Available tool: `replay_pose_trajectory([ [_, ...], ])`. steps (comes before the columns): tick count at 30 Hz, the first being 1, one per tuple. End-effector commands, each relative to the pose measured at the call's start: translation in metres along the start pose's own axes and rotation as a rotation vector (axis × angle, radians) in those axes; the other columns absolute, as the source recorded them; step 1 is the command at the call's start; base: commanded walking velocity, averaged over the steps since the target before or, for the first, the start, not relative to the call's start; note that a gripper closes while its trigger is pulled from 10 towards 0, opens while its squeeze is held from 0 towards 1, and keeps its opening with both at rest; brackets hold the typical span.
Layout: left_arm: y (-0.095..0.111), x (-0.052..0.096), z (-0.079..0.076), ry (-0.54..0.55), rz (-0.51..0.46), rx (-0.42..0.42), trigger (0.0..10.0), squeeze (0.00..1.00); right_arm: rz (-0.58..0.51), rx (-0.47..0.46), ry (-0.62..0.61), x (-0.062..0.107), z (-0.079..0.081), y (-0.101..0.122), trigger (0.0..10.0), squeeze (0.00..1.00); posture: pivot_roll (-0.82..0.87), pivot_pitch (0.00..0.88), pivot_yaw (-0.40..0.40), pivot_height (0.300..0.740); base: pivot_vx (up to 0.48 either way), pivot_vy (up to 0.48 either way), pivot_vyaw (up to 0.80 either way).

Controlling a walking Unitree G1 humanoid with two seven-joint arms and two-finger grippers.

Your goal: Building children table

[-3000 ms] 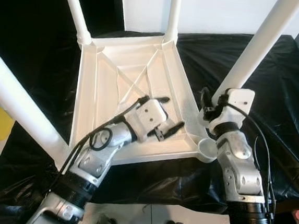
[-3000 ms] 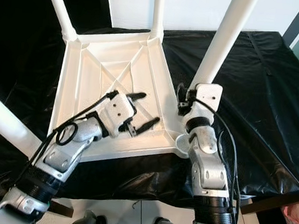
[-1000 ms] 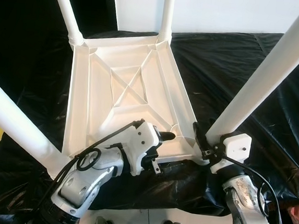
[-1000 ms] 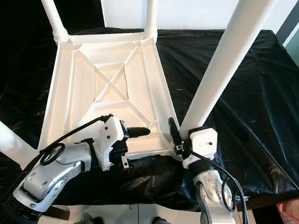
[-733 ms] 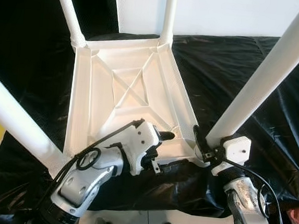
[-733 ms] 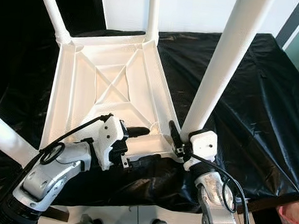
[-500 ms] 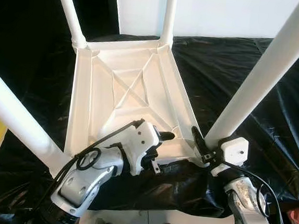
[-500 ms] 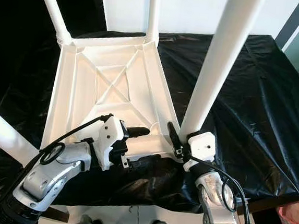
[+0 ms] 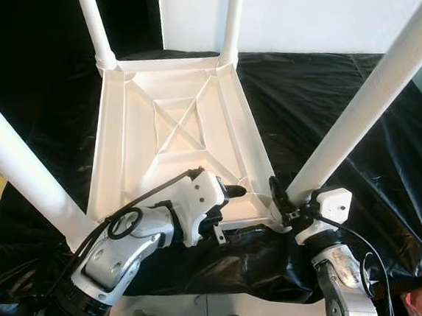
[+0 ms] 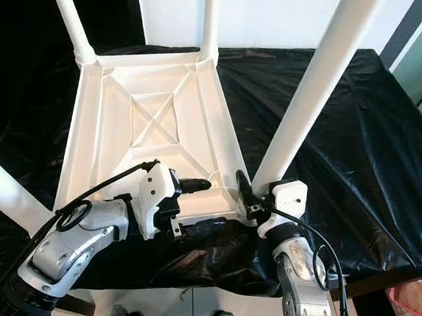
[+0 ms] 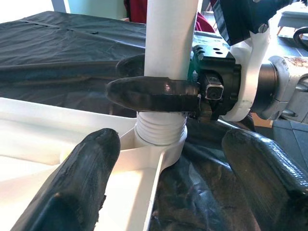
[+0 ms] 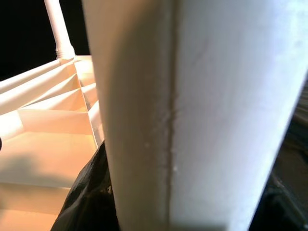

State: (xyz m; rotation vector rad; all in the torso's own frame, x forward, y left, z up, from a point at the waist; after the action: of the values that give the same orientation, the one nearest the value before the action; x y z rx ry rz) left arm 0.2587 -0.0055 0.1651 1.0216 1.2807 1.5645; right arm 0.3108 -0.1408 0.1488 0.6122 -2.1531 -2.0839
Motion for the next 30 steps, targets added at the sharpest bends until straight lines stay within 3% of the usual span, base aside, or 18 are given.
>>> replay_pose_trajectory([
  [1, 0.002, 0.000, 0.001, 0.016, 0.003, -0.008, 10.0, 0.00, 0.107, -0.049, -0.014, 0.007, 0.002, -0.027, 10.0, 0.00, -0.09, 0.147, 0.019, 0.740, 0.000, 0.000, 0.00],
  [11, 0.002, -0.001, 0.000, 0.013, 0.002, -0.007, 10.0, 0.00, 0.099, -0.044, -0.053, 0.008, 0.000, -0.025, 10.0, 0.00, -0.09, 0.151, 0.019, 0.740, 0.000, 0.000, 0.00],
  [20, 0.004, -0.001, 0.001, 0.012, -0.001, -0.010, 10.0, 0.00, 0.073, -0.008, -0.230, 0.000, -0.008, -0.016, 10.0, 0.00, -0.08, 0.150, 0.017, 0.740, 0.000, 0.000, 0.00],
  [26, 0.005, -0.002, 0.000, 0.011, -0.007, -0.009, 10.0, 0.00, 0.147, -0.009, -0.453, -0.009, -0.014, -0.028, 10.0, 0.00, -0.08, 0.147, 0.016, 0.740, 0.000, 0.000, 0.00],
  [30, 0.005, -0.003, 0.000, 0.010, -0.007, -0.009, 10.0, 0.00, 0.146, -0.010, -0.459, -0.010, -0.014, -0.028, 10.0, 0.00, -0.08, 0.147, 0.015, 0.740, 0.000, 0.000, 0.00],
])
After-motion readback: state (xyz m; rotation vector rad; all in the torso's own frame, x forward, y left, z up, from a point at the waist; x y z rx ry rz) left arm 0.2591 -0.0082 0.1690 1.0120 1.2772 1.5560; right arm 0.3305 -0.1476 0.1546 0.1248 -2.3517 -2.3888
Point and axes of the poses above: a point about 5 cm out from each wrist's last joint towards the gripper, its own x axis pointing back from the gripper into the wrist, its own y axis along the axis of the wrist's last joint, z = x × y, the point moved 6 cm from there along -x, pointing out of the wrist towards the gripper, and after that the axes turned 1 degree about x, right-handed, at the moved point
